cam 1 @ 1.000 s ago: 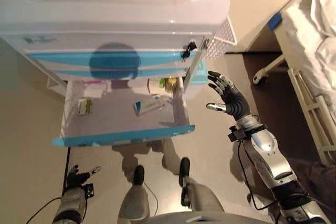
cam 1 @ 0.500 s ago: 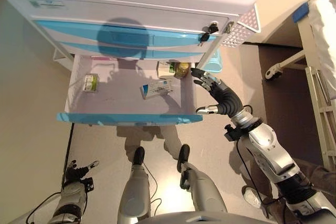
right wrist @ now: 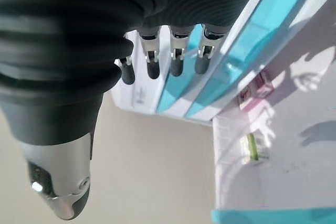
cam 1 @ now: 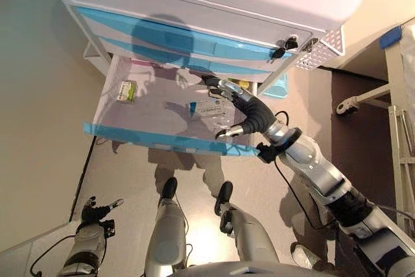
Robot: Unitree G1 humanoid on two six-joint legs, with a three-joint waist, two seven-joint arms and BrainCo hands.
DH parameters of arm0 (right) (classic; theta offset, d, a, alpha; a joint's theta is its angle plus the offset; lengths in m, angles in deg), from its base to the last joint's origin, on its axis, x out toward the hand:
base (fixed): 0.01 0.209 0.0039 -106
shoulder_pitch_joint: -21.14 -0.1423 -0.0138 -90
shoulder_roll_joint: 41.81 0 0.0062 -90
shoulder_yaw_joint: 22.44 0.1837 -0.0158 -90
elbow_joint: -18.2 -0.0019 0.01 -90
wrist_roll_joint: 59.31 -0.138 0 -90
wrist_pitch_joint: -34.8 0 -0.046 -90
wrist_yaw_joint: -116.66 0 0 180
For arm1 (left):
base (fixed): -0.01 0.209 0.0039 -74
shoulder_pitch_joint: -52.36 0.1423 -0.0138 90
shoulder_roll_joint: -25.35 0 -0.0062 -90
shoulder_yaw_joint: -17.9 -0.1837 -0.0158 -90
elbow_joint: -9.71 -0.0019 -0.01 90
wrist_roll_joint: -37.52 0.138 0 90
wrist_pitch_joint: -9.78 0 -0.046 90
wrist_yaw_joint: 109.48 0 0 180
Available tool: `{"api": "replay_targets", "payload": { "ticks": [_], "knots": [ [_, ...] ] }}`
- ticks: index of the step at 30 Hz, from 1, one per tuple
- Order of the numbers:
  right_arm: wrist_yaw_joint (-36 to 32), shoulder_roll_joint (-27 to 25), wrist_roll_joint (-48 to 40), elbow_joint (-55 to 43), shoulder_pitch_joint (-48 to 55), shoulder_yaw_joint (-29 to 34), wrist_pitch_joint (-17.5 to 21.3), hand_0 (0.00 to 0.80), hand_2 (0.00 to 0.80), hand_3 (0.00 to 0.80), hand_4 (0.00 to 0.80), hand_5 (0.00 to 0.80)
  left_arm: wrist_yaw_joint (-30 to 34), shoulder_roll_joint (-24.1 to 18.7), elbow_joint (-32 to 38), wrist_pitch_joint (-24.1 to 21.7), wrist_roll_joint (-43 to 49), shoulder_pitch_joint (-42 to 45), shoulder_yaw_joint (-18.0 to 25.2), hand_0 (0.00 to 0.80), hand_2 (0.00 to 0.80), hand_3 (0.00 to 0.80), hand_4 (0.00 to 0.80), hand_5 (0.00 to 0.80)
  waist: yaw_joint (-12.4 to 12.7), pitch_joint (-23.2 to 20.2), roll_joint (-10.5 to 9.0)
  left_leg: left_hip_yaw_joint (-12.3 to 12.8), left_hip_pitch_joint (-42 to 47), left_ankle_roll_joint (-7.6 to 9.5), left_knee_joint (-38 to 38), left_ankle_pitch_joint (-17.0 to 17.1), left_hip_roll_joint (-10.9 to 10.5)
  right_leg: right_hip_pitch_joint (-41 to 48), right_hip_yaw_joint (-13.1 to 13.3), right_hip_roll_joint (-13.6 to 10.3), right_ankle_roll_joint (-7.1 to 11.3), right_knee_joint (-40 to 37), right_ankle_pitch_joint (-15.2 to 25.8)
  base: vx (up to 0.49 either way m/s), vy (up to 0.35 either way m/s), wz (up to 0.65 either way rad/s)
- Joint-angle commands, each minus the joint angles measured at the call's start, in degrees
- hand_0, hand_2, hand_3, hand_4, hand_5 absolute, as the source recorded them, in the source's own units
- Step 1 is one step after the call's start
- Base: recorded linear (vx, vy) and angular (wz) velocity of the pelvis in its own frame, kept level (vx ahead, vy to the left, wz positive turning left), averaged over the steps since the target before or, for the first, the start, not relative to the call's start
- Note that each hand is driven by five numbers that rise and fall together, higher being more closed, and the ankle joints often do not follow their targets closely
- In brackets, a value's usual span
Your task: Open the drawer and pick up the medicine
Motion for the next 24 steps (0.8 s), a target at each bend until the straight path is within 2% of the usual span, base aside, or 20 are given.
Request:
{"api": "replay_targets", "payload": {
  "ticks": [1,12,24],
  "knots": [
    [1.9,2.2,3.0,-1.2,-1.6,-1.5,1.8,0.000,0.000,0.000,0.000,0.000,-1.1,-2.1,-1.4,-0.1,1.4,0.5,-0.6,0.000,0.000,0.000,0.000,0.000,1.0,-1.7,-1.52,-1.9,-2.9,3.89,-0.3,2.6,-3.7,1.7,0.1,0.1,3.06,4.5,-4.4,0.018,-0.004,0.09],
    [9.4,7.5,16.0,16.9,-12.3,-5.8,-1.1,0.000,0.000,0.000,0.000,0.000,-2.2,-2.0,-0.7,-0.3,1.6,-0.4,-4.5,0.000,0.000,0.000,0.000,0.000,3.6,-0.8,-1.08,-2.6,-2.7,4.25,-1.3,3.1,-4.0,1.9,-0.3,-0.2,3.24,3.6,-4.0,0.007,-0.003,0.03],
    [15.7,10.9,25.2,32.3,-20.0,-5.6,-5.1,0.000,0.000,0.000,0.000,0.000,-2.9,-2.8,-1.2,-0.4,1.5,-1.0,-6.2,0.000,0.000,0.000,0.000,0.000,5.4,0.0,-0.44,-3.2,-3.3,4.50,-0.9,3.1,-4.8,1.8,-0.5,-0.5,3.26,3.6,-3.7,-0.011,0.006,0.04]
  ]
}}
